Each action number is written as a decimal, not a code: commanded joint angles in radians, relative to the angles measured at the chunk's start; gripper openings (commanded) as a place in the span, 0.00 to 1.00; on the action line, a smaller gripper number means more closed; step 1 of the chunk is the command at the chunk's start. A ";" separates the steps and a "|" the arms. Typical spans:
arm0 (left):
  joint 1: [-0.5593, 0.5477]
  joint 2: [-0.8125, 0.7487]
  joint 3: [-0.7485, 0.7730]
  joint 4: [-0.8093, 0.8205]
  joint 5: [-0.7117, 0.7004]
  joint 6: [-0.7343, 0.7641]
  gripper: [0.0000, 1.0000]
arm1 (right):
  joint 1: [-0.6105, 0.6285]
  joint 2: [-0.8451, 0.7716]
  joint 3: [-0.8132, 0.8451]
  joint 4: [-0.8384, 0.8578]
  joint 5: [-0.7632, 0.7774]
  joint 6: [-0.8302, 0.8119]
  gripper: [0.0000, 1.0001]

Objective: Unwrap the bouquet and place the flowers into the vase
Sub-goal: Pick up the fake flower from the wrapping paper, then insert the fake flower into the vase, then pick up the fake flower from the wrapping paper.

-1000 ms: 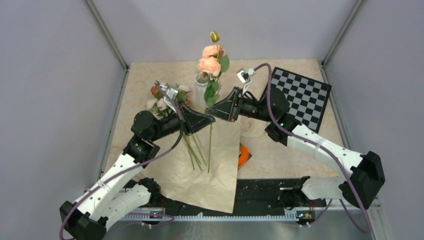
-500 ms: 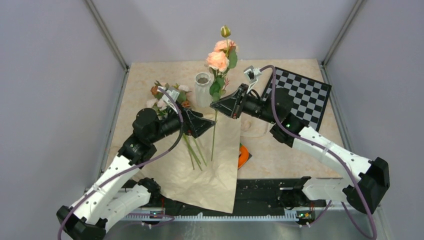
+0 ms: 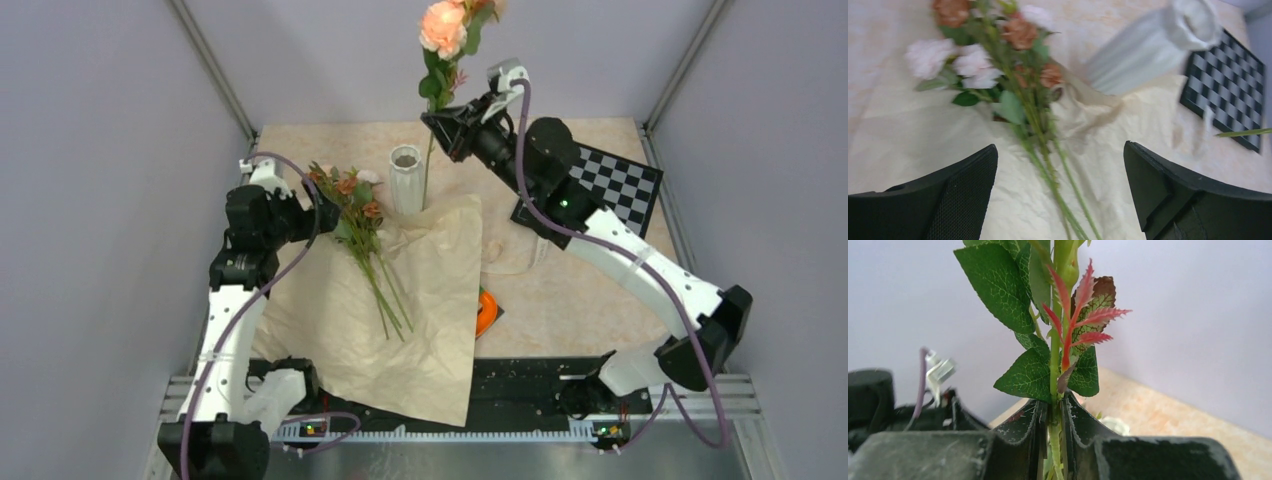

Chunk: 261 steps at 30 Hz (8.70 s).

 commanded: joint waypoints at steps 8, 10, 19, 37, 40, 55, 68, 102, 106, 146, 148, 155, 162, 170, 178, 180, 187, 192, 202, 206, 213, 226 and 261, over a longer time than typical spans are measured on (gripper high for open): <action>0.082 -0.024 -0.069 -0.007 -0.419 0.066 0.99 | -0.032 0.301 0.456 0.048 0.089 -0.195 0.00; 0.083 -0.024 -0.068 0.000 -0.403 0.064 0.99 | -0.041 0.330 0.489 0.054 0.088 -0.195 0.00; 0.083 -0.024 -0.070 -0.004 -0.411 0.072 0.99 | -0.072 0.392 0.521 0.088 0.050 -0.126 0.00; 0.083 -0.026 -0.071 0.001 -0.403 0.077 0.99 | -0.072 0.427 0.381 0.154 0.016 -0.053 0.00; 0.083 -0.027 -0.072 0.002 -0.404 0.078 0.99 | -0.073 0.426 0.329 0.199 0.006 -0.043 0.00; 0.083 -0.031 -0.074 -0.001 -0.412 0.084 0.99 | -0.072 0.505 0.207 0.309 0.003 -0.035 0.00; 0.083 -0.030 -0.077 0.000 -0.406 0.089 0.99 | -0.073 0.556 0.153 0.316 0.020 -0.037 0.00; 0.083 -0.012 -0.077 -0.005 -0.391 0.091 0.99 | -0.073 0.570 0.113 0.264 0.026 -0.053 0.43; 0.083 -0.013 -0.078 -0.006 -0.390 0.090 0.99 | -0.072 0.554 0.095 0.272 0.026 -0.052 0.48; -0.195 -0.076 -0.369 0.083 -0.199 -0.337 0.90 | -0.072 -0.164 -0.370 -0.175 0.185 0.064 0.61; -0.249 -0.042 -0.386 0.119 -0.217 -0.380 0.86 | -0.072 -0.204 -0.419 -0.181 0.198 0.088 0.61; -0.322 0.099 -0.393 0.225 -0.271 -0.437 0.74 | -0.072 -0.310 -0.541 -0.181 0.193 0.169 0.61; -0.326 0.189 -0.337 0.248 -0.367 -0.422 0.60 | -0.072 -0.348 -0.570 -0.230 0.175 0.191 0.60; -0.327 0.312 -0.295 0.299 -0.367 -0.406 0.51 | -0.072 -0.362 -0.571 -0.240 0.173 0.194 0.60; -0.327 0.375 -0.266 0.308 -0.375 -0.391 0.46 | -0.072 -0.376 -0.575 -0.261 0.179 0.203 0.60; -0.326 0.381 -0.266 0.298 -0.387 -0.387 0.45 | -0.072 -0.378 -0.576 -0.265 0.180 0.206 0.60; -0.327 0.394 -0.276 0.286 -0.419 -0.377 0.44 | -0.072 -0.375 -0.579 -0.262 0.176 0.215 0.60; -0.326 0.395 -0.292 0.333 -0.396 -0.368 0.44 | -0.072 -0.369 -0.577 -0.257 0.167 0.219 0.60; -0.326 0.464 -0.257 0.332 -0.401 -0.361 0.40 | -0.072 -0.370 -0.571 -0.271 0.164 0.221 0.58; -0.326 0.476 -0.251 0.333 -0.402 -0.360 0.39 | -0.072 -0.370 -0.571 -0.273 0.165 0.220 0.58; -0.326 0.487 -0.254 0.345 -0.398 -0.356 0.35 | -0.072 -0.364 -0.568 -0.268 0.160 0.220 0.58; -0.326 0.525 -0.247 0.342 -0.410 -0.363 0.23 | -0.072 -0.367 -0.563 -0.277 0.162 0.220 0.57; -0.325 -0.040 -0.273 0.307 -0.460 -0.196 0.00 | -0.072 -0.401 -0.580 -0.255 0.161 0.234 0.57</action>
